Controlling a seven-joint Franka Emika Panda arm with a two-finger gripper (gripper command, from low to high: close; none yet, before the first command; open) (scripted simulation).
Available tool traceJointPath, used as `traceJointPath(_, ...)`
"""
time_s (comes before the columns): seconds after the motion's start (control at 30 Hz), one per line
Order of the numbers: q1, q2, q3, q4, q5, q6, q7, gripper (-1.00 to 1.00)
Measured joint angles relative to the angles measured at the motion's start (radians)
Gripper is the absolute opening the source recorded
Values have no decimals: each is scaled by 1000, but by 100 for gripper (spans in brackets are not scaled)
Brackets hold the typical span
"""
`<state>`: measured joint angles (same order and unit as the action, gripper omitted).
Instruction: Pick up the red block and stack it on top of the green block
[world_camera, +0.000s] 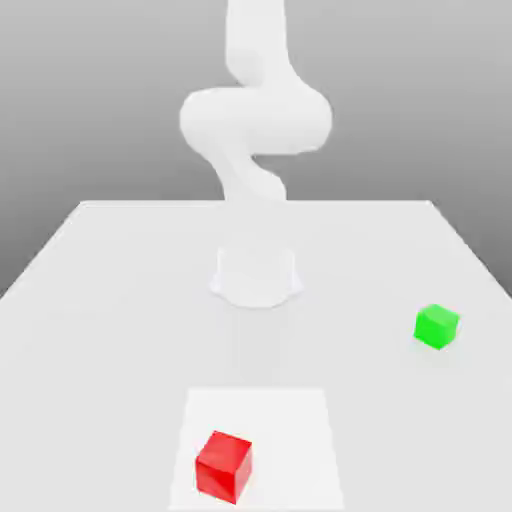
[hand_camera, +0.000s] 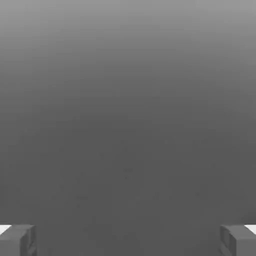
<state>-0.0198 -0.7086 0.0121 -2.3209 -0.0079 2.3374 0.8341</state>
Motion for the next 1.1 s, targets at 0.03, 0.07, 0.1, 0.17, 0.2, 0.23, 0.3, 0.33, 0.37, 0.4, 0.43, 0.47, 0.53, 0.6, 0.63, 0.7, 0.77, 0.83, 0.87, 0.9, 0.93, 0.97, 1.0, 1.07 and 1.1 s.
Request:
traceJointPath(0.03, -8, 39, 5, -9, -3, 16, 15, 0)
traceJointPath(0.07, -16, 77, 10, -18, -7, 32, 29, 0)
traceJointPath(0.1, -24, 114, 14, -26, -10, 47, 43, 0)
traceJointPath(0.17, -37, 188, 21, -43, -18, 77, 71, 0)
traceJointPath(0.2, -41, 224, 22, -51, -22, 91, 85, 0)
traceJointPath(0.23, -48, 260, 25, -59, -26, 106, 99, 0)
traceJointPath(0.3, -60, 333, 30, -76, -33, 136, 127, 0)
traceJointPath(0.33, -65, 369, 32, -84, -36, 151, 140, 0)
traceJointPath(0.37, -70, 406, 33, -92, -38, 166, 154, 0)
traceJointPath(0.4, -76, 442, 36, -101, -40, 180, 166, 0)
traceJointPath(0.43, -79, 478, 36, -109, -43, 195, 179, 0)
traceJointPath(0.47, -83, 514, 36, -117, -45, 210, 192, 0)
traceJointPath(0.53, -88, 587, 34, -134, -47, 240, 216, 0)
traceJointPath(0.6, -94, 659, 31, -151, -45, 270, 237, 0)
traceJointPath(0.63, -97, 695, 30, -159, -43, 285, 247, 0)
traceJointPath(0.7, -101, 767, 30, -176, -35, 315, 263, 0)
traceJointPath(0.77, -105, 839, 32, -192, -21, 344, 276, 0)
traceJointPath(0.83, -106, 911, 30, -195, -17, 390, 285, 0)
traceJointPath(0.87, -105, 947, 29, -192, -19, 418, 288, 0)
traceJointPath(0.9, -103, 983, 26, -187, -21, 448, 291, 0)
traceJointPath(0.93, -100, 1019, 23, -182, -24, 478, 294, 0)
traceJointPath(0.97, -98, 1055, 19, -177, -28, 507, 297, -100)
traceJointPath(1.0, -98, 1055, 19, -177, -28, 507, 297, -100)
traceJointPath(1.07, -98, 1055, 20, -177, -29, 508, 297, -100)
traceJointPath(1.1, -98, 1055, 20, -177, -29, 508, 298, -100)
